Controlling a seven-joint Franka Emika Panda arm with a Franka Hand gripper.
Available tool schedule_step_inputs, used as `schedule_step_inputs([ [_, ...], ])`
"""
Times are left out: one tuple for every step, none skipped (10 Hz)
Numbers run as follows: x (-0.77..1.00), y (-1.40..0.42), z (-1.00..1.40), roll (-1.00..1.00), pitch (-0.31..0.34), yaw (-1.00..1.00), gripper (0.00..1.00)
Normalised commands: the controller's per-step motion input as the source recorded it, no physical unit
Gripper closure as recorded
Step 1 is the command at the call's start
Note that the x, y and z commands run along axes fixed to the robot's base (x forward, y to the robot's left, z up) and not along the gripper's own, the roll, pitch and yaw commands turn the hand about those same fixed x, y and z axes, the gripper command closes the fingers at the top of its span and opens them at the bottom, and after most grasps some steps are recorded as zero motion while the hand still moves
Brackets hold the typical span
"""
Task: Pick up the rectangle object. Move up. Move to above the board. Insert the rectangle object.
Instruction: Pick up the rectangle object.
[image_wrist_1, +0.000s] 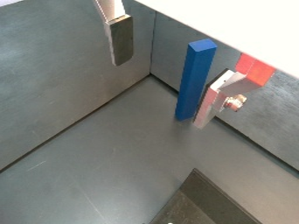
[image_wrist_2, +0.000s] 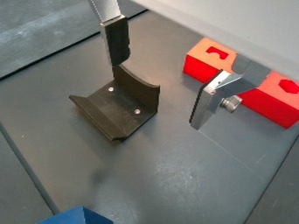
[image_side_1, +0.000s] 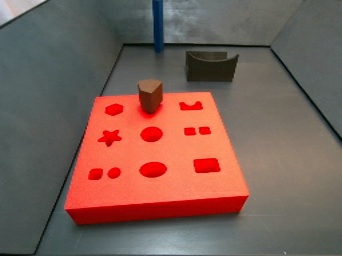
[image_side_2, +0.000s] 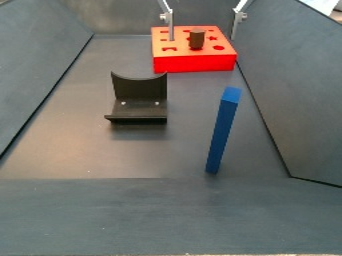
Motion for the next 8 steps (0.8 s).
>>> schedule_step_inputs([
  [-0.21, 0.0, -0.14, 0.08, 0.0, -0.07, 0.0],
  [-0.17, 0.49, -0.27, 0.0, 0.016, -0.47, 0.0],
  [-0.11, 0.39, -0.31, 0.0, 0.043, -0.59, 0.0],
  [-0.1, 0.38, -0.35, 0.0, 0.059, -0.61, 0.0],
  [-0.1, 0.38, -0.35, 0.0, 0.059, -0.61, 0.0],
  [-0.1, 0.39, -0.34, 0.0, 0.051, -0.59, 0.0],
  [-0.1, 0.39, -0.33, 0.0, 0.047, -0.59, 0.0],
  [-0.1, 0.39, -0.3, 0.0, 0.03, -0.58, 0.0],
])
